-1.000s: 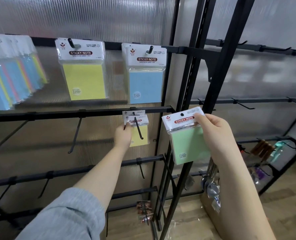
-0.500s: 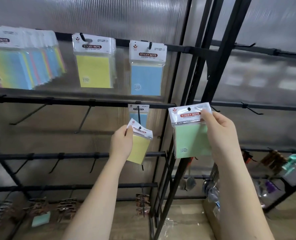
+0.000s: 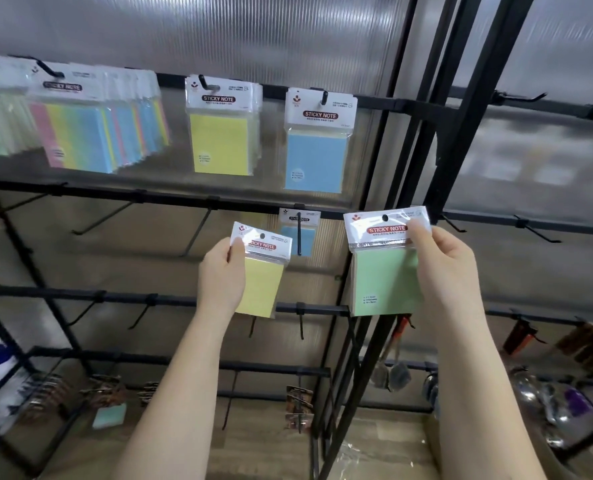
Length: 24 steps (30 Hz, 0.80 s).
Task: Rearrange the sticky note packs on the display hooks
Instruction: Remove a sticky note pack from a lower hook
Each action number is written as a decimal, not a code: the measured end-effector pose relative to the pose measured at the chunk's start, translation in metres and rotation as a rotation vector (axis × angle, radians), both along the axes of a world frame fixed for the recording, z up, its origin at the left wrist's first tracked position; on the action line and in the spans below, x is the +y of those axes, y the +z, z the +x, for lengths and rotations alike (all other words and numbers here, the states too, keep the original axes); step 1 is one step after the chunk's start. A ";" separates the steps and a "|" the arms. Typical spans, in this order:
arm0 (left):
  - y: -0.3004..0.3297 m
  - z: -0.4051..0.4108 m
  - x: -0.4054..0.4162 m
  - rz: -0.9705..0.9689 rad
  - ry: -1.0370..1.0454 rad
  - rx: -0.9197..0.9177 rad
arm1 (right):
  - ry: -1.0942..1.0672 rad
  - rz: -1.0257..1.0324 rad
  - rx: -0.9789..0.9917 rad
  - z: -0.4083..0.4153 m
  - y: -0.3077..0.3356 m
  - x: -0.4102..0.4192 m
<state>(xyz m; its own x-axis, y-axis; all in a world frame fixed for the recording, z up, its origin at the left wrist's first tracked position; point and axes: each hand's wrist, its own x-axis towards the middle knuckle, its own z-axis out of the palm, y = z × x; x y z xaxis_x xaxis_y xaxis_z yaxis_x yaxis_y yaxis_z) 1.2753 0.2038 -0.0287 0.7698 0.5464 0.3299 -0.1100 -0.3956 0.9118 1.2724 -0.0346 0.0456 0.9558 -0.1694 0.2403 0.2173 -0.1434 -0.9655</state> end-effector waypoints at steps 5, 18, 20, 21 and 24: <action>0.021 -0.006 0.028 -0.053 0.002 -0.125 | 0.019 0.018 -0.013 0.002 -0.002 0.025; 0.102 0.010 0.082 -0.057 -0.117 -0.430 | -0.031 0.045 -0.043 0.001 -0.003 0.095; 0.113 0.015 0.086 -0.048 -0.148 -0.459 | -0.031 0.056 -0.047 -0.001 -0.002 0.103; 0.119 0.018 0.088 -0.047 -0.162 -0.474 | -0.031 0.057 -0.044 -0.002 -0.001 0.106; 0.133 0.024 0.093 -0.042 -0.185 -0.517 | -0.042 0.046 -0.031 -0.004 0.001 0.114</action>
